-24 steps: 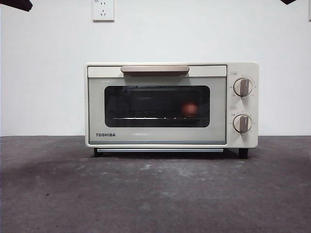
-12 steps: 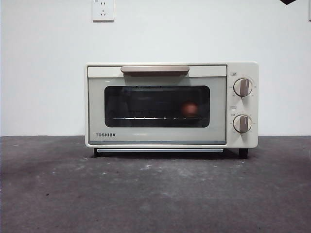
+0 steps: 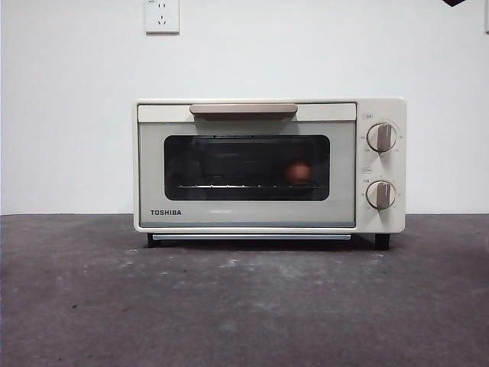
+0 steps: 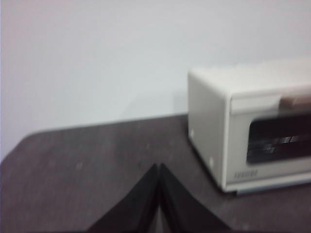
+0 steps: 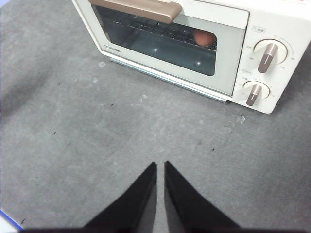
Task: Eggoven
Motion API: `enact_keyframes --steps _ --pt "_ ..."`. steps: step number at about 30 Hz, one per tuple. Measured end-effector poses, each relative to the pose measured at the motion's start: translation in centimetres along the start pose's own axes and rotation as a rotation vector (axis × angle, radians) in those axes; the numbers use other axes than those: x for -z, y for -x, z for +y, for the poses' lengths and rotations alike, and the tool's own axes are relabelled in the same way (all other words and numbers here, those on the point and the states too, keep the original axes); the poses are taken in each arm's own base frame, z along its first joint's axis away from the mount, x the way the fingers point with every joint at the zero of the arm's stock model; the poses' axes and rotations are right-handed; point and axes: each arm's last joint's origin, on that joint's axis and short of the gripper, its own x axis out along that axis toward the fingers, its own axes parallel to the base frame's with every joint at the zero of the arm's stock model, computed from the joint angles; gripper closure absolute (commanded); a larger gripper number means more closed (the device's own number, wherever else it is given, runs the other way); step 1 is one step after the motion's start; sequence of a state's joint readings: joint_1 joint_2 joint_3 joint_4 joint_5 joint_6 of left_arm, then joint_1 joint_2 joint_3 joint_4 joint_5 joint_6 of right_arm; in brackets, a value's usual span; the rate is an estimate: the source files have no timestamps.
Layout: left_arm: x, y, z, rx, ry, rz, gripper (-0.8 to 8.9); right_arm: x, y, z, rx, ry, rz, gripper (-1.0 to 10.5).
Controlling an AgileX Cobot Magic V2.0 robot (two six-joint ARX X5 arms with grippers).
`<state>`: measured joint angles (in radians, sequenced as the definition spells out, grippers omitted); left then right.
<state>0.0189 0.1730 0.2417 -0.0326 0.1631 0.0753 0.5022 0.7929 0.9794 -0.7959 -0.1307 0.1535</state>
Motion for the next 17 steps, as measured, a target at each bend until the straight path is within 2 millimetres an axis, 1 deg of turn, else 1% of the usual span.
enact_keyframes --steps 5,8,11,15,17 --pt "3.9 0.0 -0.3 0.005 0.008 0.075 8.06 0.0 0.0 0.0 0.000 0.000 0.000 9.4" --pt "5.5 0.1 -0.4 0.008 0.014 0.110 8.06 0.0 0.0 0.0 0.000 0.000 0.000 9.4" --pt "6.6 0.2 -0.5 0.009 0.016 0.124 8.06 0.0 0.0 0.0 0.000 0.000 0.000 9.4" --pt "6.6 0.4 -0.6 0.009 0.016 0.125 8.06 0.0 0.0 0.0 0.000 0.000 -0.001 9.4" --pt "7.0 0.4 -0.6 0.012 0.027 0.167 8.06 0.0 0.0 0.0 0.000 0.000 -0.001 9.4"
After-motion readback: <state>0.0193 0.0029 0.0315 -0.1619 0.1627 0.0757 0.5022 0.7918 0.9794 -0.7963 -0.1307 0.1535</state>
